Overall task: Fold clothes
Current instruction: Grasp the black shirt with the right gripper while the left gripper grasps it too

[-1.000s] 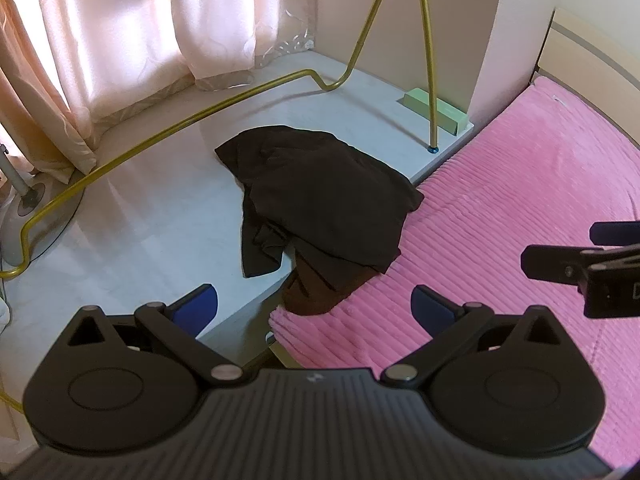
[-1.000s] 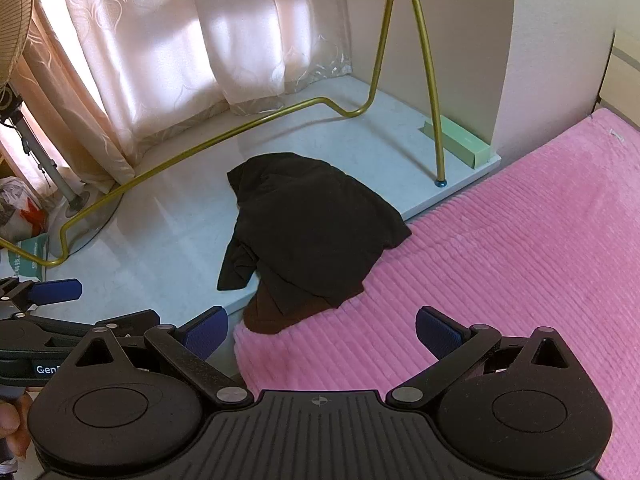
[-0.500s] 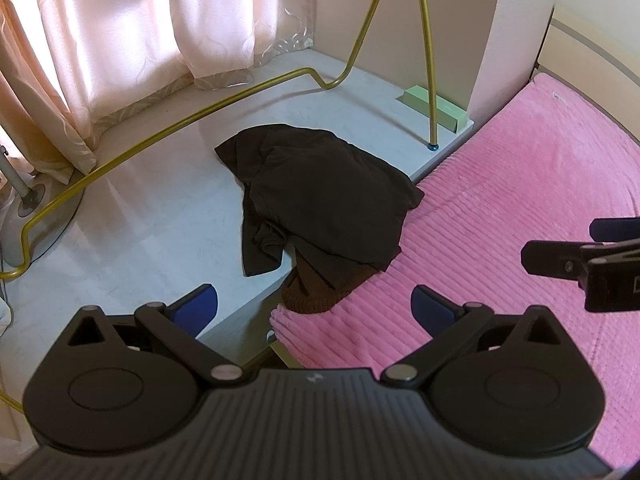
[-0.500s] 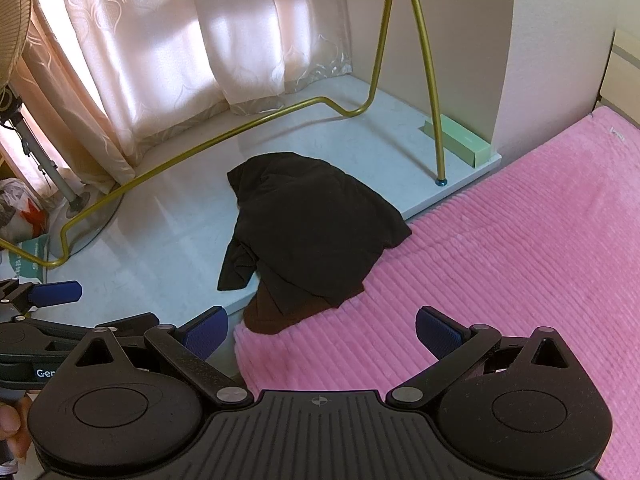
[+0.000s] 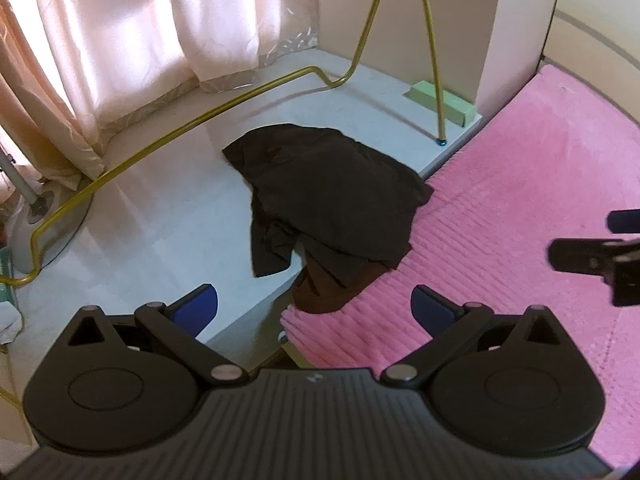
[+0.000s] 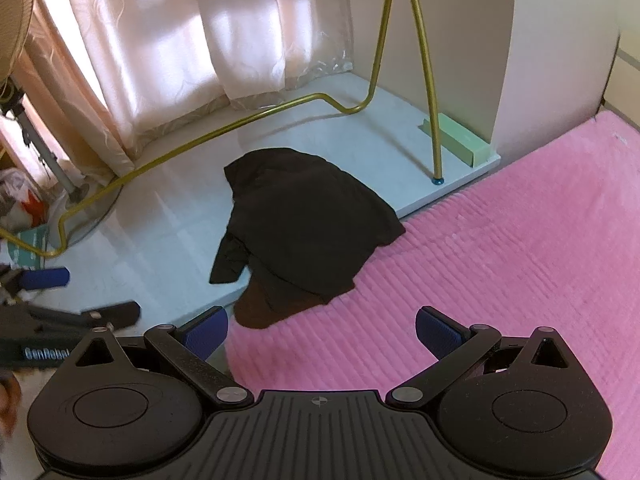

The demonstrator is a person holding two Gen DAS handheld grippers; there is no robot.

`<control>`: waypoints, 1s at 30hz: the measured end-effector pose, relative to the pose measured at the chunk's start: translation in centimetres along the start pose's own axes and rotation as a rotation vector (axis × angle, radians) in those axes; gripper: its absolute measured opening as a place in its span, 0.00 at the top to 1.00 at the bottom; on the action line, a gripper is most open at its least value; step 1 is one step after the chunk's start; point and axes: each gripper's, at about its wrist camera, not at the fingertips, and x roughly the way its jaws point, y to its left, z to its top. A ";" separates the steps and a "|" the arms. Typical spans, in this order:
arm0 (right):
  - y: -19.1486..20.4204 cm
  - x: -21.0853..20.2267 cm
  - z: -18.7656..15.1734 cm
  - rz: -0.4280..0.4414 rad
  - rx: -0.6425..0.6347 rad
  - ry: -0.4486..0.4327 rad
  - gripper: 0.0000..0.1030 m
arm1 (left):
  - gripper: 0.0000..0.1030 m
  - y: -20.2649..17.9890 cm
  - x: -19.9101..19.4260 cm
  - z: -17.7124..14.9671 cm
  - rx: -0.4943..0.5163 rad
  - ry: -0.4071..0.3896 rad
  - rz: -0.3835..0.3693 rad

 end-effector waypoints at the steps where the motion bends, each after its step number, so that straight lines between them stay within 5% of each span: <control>1: -0.4 0.1 -0.2 0.005 -0.016 -0.001 0.01 | 0.02 -0.1 0.2 0.0 -0.001 0.004 0.008; 9: -2.3 3.1 -1.6 0.062 -0.165 -0.012 0.01 | 0.02 0.0 1.5 -0.1 0.053 -0.027 0.087; 14: -2.0 7.2 -1.0 0.079 -0.269 -0.044 0.01 | 0.01 2.1 6.4 0.1 0.091 0.001 0.083; 17: -1.2 11.3 -0.8 0.087 -0.329 -0.055 0.01 | 0.01 3.1 12.2 0.4 0.190 0.023 0.057; 23: 0.3 22.0 -1.3 0.108 -0.391 -0.071 0.02 | 0.09 5.1 24.9 0.6 0.605 -0.024 0.061; 26: 2.0 27.8 -1.7 0.136 -0.433 -0.070 0.28 | 0.09 6.5 29.4 1.1 0.725 -0.033 0.053; 30: 5.1 34.4 -2.0 0.138 -0.544 -0.076 0.28 | 0.08 7.7 32.4 1.5 0.821 -0.060 0.040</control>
